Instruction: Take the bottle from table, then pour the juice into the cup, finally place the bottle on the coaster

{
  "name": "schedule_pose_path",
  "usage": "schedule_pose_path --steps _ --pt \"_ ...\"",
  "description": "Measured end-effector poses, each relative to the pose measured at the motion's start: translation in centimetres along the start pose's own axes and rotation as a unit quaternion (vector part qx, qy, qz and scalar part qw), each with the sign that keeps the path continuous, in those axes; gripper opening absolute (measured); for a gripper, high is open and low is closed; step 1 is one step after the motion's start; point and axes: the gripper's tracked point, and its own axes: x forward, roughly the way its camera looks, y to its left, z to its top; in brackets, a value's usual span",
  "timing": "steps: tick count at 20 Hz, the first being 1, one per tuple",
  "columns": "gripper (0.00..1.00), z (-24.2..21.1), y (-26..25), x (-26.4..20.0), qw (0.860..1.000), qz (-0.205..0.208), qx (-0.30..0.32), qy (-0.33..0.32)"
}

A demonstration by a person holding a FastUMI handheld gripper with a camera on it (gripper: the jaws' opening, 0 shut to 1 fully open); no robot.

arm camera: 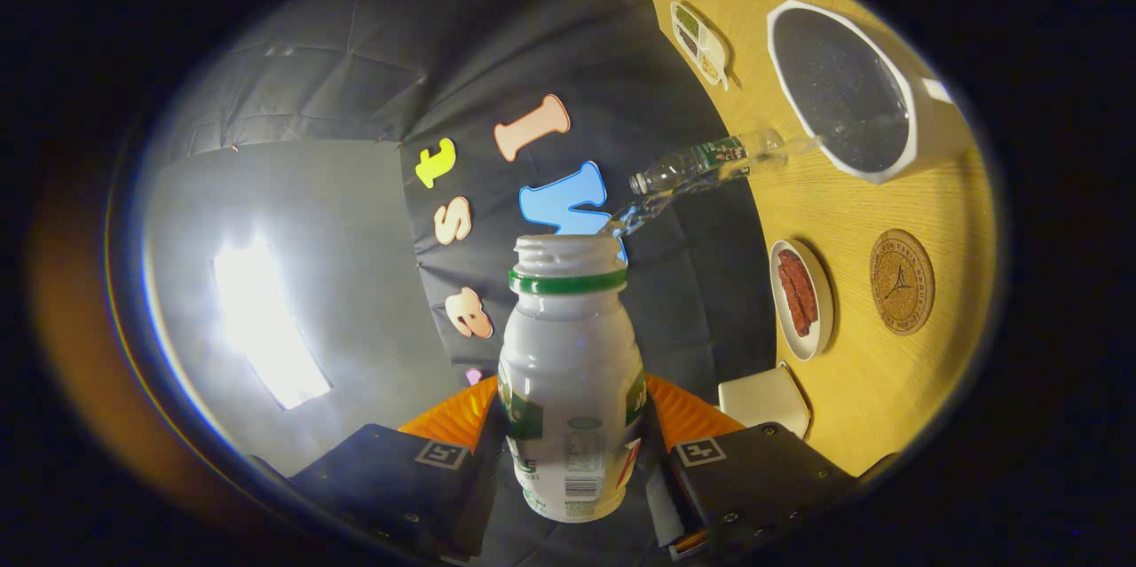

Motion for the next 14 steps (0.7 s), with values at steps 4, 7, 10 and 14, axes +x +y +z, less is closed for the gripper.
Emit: schedule_pose_path --steps 4,7,10,14 --pt "0.7 0.3 0.2 0.3 1.0 0.001 0.009 -0.004" --pt "0.7 0.5 0.4 0.5 1.0 0.001 0.017 -0.01" --pt "0.69 0.7 0.7 0.5 1.0 0.002 0.025 -0.015" --pt "0.69 1.1 0.8 0.5 0.999 0.002 0.034 -0.022"
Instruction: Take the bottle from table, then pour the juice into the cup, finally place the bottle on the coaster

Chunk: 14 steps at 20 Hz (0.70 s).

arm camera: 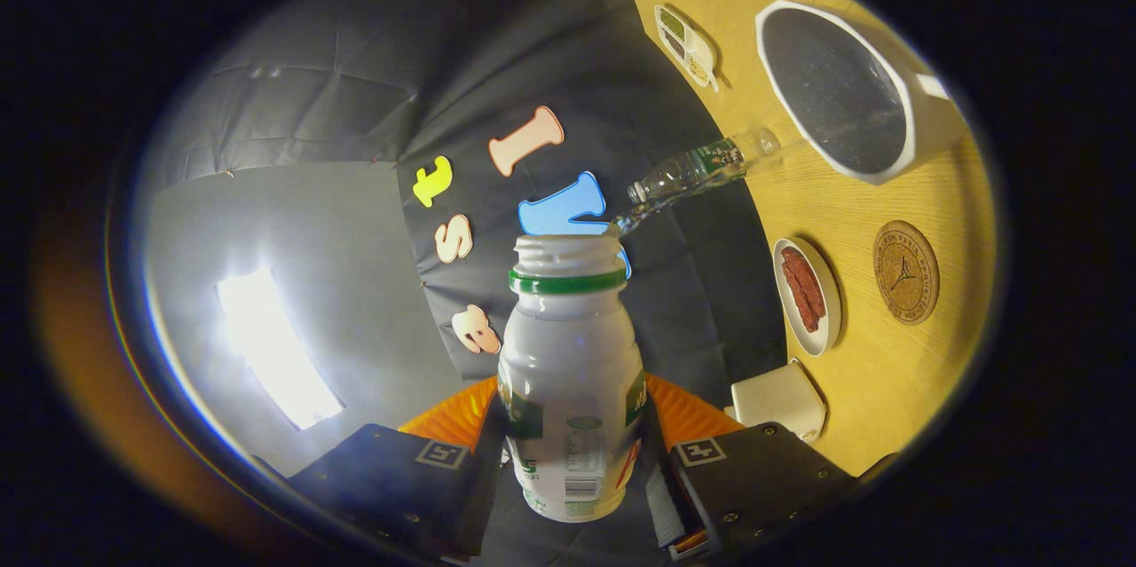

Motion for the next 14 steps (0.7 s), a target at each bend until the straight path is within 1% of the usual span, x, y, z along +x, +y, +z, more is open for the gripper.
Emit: schedule_pose_path --steps 14 --pt "0.7 1.7 1.3 0.1 0.999 0.004 0.041 -0.027"
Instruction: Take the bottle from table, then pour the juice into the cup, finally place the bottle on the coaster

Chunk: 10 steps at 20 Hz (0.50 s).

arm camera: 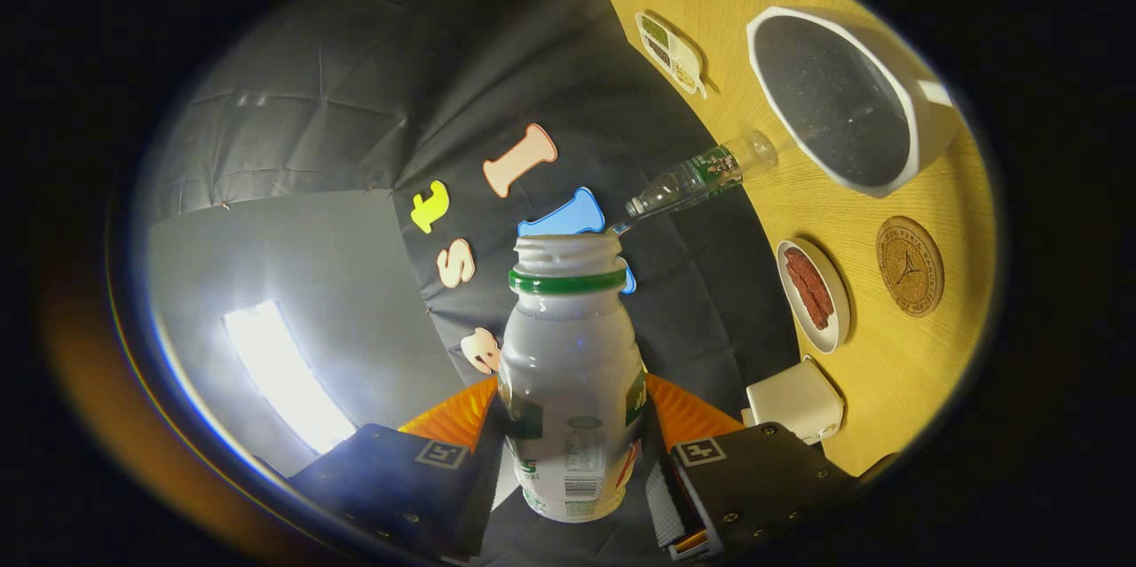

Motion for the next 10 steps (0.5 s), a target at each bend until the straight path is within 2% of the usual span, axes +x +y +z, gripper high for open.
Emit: schedule_pose_path --steps 10 --pt "0.7 0.89 0.87 0.11 1.0 0.004 0.022 -0.014"
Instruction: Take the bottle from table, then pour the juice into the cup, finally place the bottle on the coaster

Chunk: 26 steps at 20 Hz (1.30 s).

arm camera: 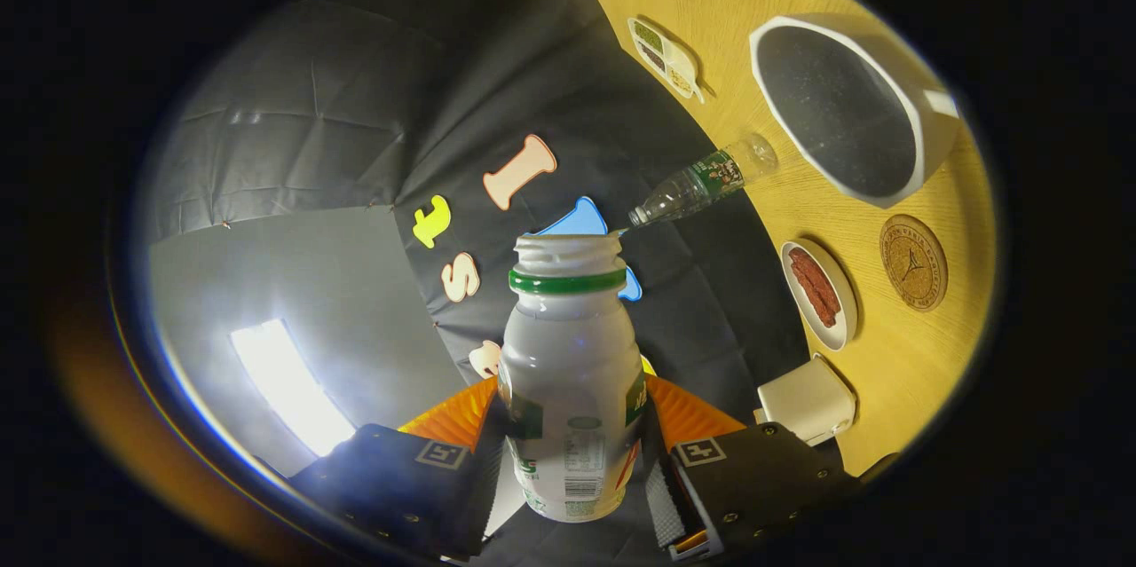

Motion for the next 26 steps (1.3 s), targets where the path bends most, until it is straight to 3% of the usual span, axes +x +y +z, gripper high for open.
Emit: schedule_pose_path --steps 26 --pt "0.7 0.8 1.7 -0.2 0.998 0.019 0.055 -0.021"
